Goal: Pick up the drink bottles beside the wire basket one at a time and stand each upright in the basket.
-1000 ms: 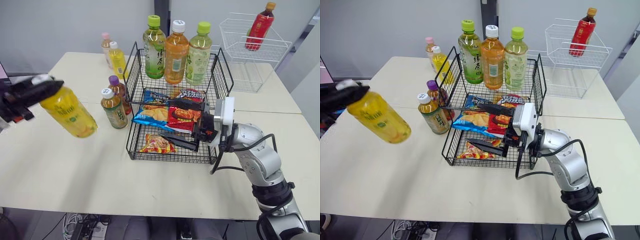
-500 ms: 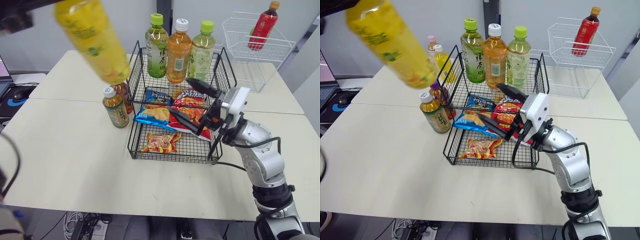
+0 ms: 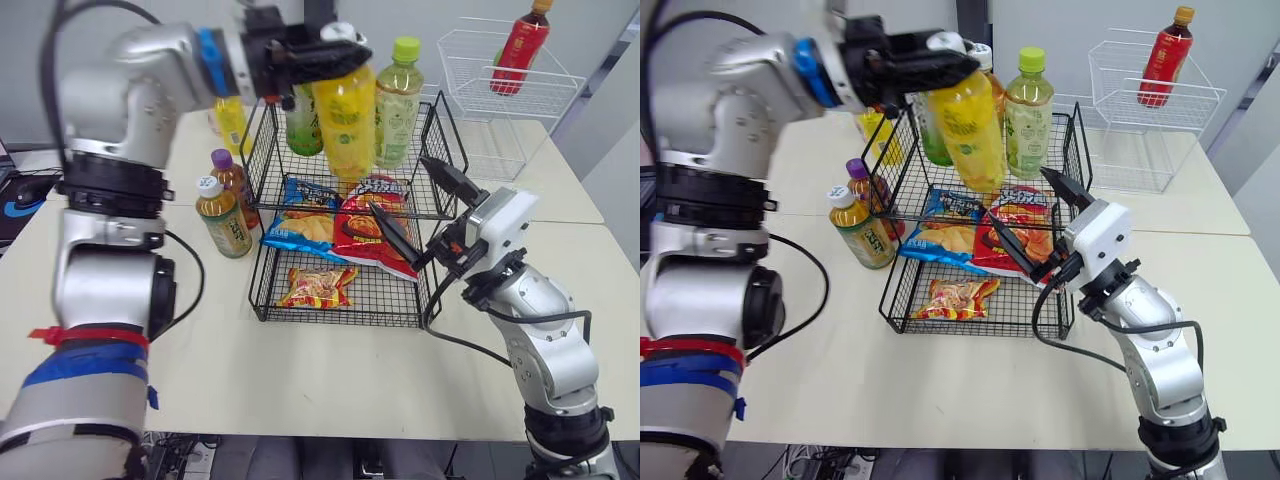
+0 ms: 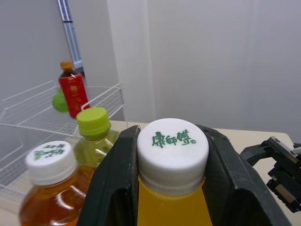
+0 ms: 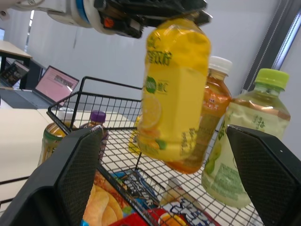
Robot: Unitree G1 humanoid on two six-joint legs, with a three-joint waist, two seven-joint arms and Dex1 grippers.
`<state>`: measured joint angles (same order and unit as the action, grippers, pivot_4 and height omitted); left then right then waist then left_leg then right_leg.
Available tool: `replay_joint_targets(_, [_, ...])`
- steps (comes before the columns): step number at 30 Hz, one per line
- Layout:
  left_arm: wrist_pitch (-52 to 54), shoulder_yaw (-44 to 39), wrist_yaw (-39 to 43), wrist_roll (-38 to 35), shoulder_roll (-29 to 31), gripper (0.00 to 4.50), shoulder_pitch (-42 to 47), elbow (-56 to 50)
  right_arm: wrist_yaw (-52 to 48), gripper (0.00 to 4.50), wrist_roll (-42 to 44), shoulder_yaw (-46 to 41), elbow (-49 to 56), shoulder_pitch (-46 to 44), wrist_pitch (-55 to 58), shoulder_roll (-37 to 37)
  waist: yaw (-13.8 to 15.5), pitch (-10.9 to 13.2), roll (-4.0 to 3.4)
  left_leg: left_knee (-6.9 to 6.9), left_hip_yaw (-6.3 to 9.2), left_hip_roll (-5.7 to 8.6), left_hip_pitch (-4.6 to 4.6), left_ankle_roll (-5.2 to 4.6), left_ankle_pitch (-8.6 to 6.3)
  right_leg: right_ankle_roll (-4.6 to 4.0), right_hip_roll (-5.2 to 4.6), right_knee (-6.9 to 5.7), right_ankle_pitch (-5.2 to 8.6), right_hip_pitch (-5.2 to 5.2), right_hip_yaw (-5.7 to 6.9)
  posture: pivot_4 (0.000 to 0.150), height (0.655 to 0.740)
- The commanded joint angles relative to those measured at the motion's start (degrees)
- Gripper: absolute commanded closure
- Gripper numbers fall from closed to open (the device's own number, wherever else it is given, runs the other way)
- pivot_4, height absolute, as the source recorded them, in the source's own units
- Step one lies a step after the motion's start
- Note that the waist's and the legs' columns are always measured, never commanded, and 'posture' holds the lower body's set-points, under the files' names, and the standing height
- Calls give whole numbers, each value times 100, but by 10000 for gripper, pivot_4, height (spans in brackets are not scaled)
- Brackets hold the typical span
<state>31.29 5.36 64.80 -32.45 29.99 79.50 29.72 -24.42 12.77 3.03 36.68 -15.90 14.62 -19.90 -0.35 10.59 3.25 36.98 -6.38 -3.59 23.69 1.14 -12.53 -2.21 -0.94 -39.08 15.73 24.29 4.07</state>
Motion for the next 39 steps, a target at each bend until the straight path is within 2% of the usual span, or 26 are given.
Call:
replay_joint_targets(1, [-487,-113,148,247,-280,31538,317,232,185,0,-77,-124,460,97,86,-41,-6,0,0,1,0,0,1,0,0,0,0,-2,0,1,0,1500,7400])
replay_joint_targets(9, [-870,-225,332,637,-966,31538,611,1005,415,0,-193,-122,732,325,268,-29,3,0,0,1,4,1,0,0,1,1,2,-1,1,-1,1,1500,7400])
replay_joint_targets(18, [-983,-516,324,734,-1029,2397,760,1124,357,0,-145,-175,684,427,137,-8,-11,-1,-1,2,6,0,-4,1,1,1,5,-4,1,-3,1,1500,7400])
replay_joint_targets(19, [-890,-578,316,695,-988,115,747,1043,334,0,-132,-169,665,423,123,-12,-11,-1,-1,2,6,0,-4,1,1,1,5,-4,1,-4,2,1500,7400])
replay_joint_targets(22, [-630,-739,172,640,-828,115,538,623,241,0,-85,-121,606,428,56,-17,-19,-1,-1,4,6,-1,-4,1,1,1,6,-5,1,-4,1,1500,7400])
replay_joint_targets(29, [1017,-1670,-1066,-123,-117,115,-1202,-2190,-410,0,438,-78,355,232,25,-176,-110,-5,-8,4,2,-4,-29,3,3,0,5,-21,1,-21,-11,1500,7400])
replay_joint_targets(31, [1237,-1889,-1469,-121,146,115,-1811,-2884,-723,0,708,-26,197,98,45,-253,-139,-5,-8,10,3,-4,-31,4,4,0,4,-34,1,-20,-11,1500,7400])
replay_joint_targets(35, [1697,-2551,-2179,-253,624,115,-3323,-4314,-1413,0,1219,225,-192,-267,188,-347,-154,-5,-8,2,-5,-1,-75,4,4,-3,4,-53,3,-45,-26,1500,7400])
replay_joint_targets(39, [2154,-3953,-2925,-398,752,115,-5328,-5881,-1997,0,1471,439,-879,-938,184,-274,-192,-5,-7,-1,-4,-6,-94,-1,0,-6,4,-59,5,-59,-21,1500,7400])
